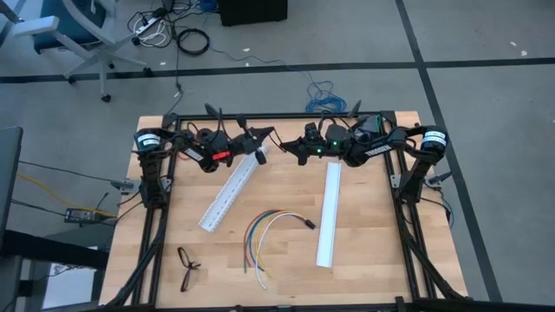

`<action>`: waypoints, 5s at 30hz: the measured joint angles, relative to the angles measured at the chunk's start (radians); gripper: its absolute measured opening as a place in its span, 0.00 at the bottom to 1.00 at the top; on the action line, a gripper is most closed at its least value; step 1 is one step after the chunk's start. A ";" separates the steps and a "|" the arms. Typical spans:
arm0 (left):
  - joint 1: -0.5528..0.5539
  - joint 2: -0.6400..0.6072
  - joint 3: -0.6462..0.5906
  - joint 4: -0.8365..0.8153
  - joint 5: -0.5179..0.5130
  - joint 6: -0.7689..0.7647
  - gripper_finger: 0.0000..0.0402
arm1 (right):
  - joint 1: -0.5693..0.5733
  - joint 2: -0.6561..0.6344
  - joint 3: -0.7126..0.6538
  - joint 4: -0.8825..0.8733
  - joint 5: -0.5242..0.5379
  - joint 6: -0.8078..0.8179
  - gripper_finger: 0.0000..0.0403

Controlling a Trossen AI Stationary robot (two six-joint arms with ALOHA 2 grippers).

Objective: Ziptie cables
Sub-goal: Wrap the cable wires together using the black zip tie

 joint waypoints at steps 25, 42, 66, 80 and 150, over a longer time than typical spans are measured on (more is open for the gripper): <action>-0.021 0.000 0.008 -0.053 -0.052 0.093 0.00 | -0.008 -0.001 0.001 0.048 0.031 0.022 0.00; -0.006 0.000 0.008 0.020 -0.116 0.079 0.00 | -0.004 -0.001 0.001 0.010 -0.019 0.022 0.00; -0.008 0.000 0.008 0.003 -0.052 0.032 0.00 | -0.005 0.000 0.001 0.013 0.000 0.002 0.00; -0.008 0.000 0.008 0.000 -0.013 0.038 0.00 | -0.006 0.000 0.000 -0.002 0.001 0.038 0.00; 0.013 0.000 0.014 -0.017 -0.104 0.034 0.00 | -0.009 -0.004 0.000 -0.003 0.015 0.048 0.00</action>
